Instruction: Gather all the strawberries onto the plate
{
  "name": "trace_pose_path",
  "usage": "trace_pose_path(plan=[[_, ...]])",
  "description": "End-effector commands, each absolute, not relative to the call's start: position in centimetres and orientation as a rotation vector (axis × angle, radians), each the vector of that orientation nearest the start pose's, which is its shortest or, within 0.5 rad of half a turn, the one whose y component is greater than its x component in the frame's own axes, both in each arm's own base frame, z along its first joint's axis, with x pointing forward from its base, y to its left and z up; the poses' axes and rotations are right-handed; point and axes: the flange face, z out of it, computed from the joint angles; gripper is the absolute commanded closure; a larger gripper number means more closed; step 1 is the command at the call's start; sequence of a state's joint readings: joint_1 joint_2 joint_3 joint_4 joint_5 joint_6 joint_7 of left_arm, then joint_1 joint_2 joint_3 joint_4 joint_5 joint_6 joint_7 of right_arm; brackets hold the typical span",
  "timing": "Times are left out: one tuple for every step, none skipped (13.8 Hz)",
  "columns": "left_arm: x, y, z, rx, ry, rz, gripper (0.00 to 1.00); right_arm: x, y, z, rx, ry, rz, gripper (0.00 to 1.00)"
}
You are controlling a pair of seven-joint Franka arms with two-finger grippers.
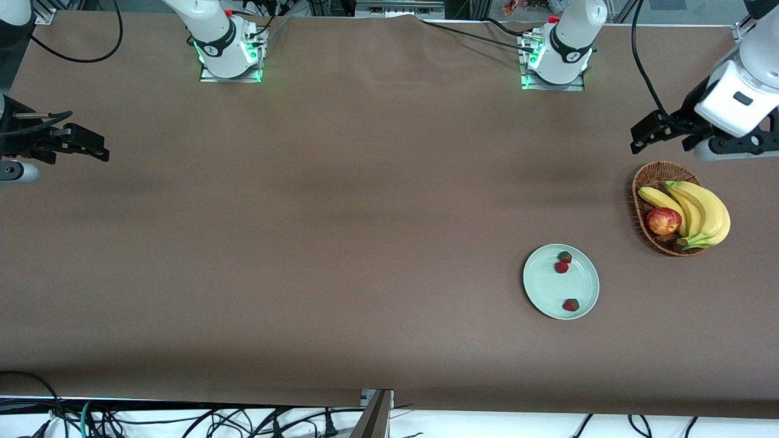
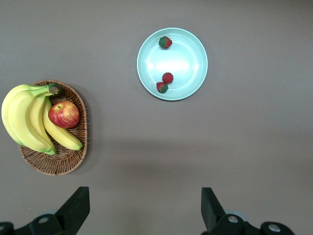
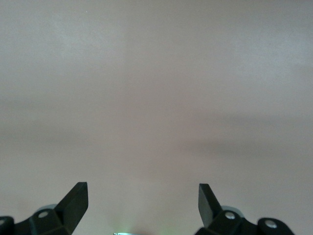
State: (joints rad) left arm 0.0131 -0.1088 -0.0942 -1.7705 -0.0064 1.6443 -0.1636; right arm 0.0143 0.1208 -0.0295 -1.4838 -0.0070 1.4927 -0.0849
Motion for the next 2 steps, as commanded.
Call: trace_pose_path(plan=[[51.09,-5.17,59.70,-3.142,-0.074,0.013,0.00,58.09,-0.97,59.26,-3.152,-0.135,0.167,0.00],[51.03,-5.31,59.88,-3.140,-0.071,0.022,0.00,58.09,-0.97,59.26,-3.152,-0.135,0.167,0.00]])
